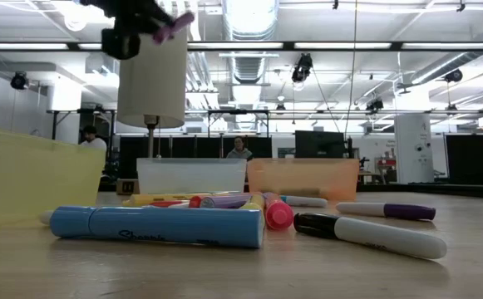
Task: Pick & Place Markers
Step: Put the light purple highlighter into the transparent bin
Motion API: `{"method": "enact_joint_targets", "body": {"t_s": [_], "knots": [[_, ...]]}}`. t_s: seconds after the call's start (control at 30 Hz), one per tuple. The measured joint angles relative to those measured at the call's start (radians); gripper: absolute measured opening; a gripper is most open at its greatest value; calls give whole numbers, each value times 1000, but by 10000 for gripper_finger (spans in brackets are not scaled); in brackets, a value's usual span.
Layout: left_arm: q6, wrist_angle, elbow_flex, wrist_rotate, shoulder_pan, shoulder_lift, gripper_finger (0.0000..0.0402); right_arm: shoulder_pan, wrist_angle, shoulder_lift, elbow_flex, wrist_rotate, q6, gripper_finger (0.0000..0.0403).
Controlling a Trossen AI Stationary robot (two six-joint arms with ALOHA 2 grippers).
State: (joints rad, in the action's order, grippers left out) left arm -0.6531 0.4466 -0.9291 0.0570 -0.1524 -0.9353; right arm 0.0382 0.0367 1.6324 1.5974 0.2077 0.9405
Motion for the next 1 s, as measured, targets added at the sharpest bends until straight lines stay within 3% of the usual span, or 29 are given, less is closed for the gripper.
{"method": "enact_joint_targets", "body": {"t_s": [0.13,0.37,0.53,0.8,1.0], "knots": [[132,82,0,-136,-1,-34,49,-3,-23,-5,-2,10,-37,163],[484,82,0,-199,-1,-147,49,1,-56,-11,-2,19,-63,155],[667,80,0,-316,-3,-262,56,10,-70,-10,-2,31,-81,151],[793,48,0,-347,-32,-452,63,20,-72,-10,-2,31,-111,148],[825,53,0,-329,-40,-522,63,29,-71,-10,-2,31,-119,143]]}}
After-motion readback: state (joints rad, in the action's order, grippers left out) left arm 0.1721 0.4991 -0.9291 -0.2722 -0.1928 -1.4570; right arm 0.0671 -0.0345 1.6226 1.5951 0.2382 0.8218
